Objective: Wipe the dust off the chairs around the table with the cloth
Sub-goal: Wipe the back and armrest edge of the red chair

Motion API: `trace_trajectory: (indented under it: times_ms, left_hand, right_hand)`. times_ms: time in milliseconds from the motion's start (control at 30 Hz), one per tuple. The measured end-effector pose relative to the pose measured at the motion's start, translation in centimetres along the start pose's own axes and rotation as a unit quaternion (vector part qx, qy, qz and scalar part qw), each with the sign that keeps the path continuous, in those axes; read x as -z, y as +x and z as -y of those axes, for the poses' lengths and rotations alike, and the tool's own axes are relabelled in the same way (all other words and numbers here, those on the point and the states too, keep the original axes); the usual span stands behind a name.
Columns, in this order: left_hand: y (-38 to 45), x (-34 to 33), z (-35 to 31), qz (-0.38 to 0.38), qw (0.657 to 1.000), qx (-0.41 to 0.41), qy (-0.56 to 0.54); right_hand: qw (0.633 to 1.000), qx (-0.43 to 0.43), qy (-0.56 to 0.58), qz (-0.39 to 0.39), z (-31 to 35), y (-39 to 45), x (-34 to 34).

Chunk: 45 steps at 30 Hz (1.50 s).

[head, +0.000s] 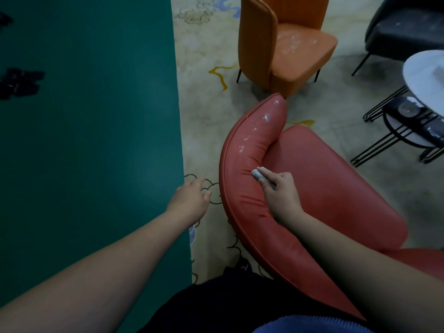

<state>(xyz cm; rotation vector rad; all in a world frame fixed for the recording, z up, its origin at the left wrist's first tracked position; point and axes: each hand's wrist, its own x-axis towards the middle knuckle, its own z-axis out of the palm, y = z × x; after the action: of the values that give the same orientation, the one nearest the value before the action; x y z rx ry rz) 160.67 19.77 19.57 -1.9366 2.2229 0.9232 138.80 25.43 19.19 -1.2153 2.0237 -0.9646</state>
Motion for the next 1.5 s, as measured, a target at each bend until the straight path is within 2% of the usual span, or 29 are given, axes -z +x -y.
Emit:
trace_trajectory:
  times_ms: [167, 367, 500, 600, 800, 1033, 1133, 1200, 1333, 1500]
  left_hand:
    - [1.7, 0.0, -1.5, 0.007, 1.0, -0.004, -0.024]
    - [4.9, 0.9, -2.5, 0.035, 0.999, -0.006, -0.034]
    - [8.3, 1.8, -3.6, 0.051, 0.997, -0.05, -0.025]
    - [11.1, 2.6, -4.1, 0.093, 0.993, -0.074, -0.011]
    - [17.3, 4.7, -3.7, 0.154, 0.977, -0.145, 0.013]
    - [23.6, 6.2, -2.6, 0.228, 0.945, -0.219, 0.089]
    - [25.0, 5.8, -2.7, 0.261, 0.931, -0.237, 0.093]
    - [25.6, 5.2, -3.2, 0.279, 0.928, -0.234, 0.077]
    - [26.7, 4.0, -4.7, 0.276, 0.943, -0.188, -0.001]
    - [27.9, 3.4, -5.7, 0.268, 0.949, -0.165, -0.015]
  right_hand:
    - [1.0, 0.003, 0.01, -0.001, -0.1, 1.5, 0.0]
    - [0.999, -0.035, 0.03, -0.017, -0.4, 2.8, -0.1]
    - [0.997, -0.071, 0.021, -0.025, -0.3, 3.9, -0.3]
    - [0.993, -0.104, 0.006, -0.047, -0.2, 5.2, -1.0]
    - [0.977, -0.171, 0.073, -0.102, 1.5, 8.2, -5.1]
    - [0.965, -0.227, -0.04, -0.126, 2.1, 10.8, -9.0]
    - [0.965, -0.209, -0.068, -0.144, 2.2, 10.3, -10.3]
    - [0.966, -0.188, -0.085, -0.153, 2.3, 9.5, -10.8]
    - [0.964, -0.194, -0.09, -0.157, 2.0, 10.1, -10.8]
    - [0.97, -0.185, -0.083, -0.136, 2.0, 14.6, -9.9]
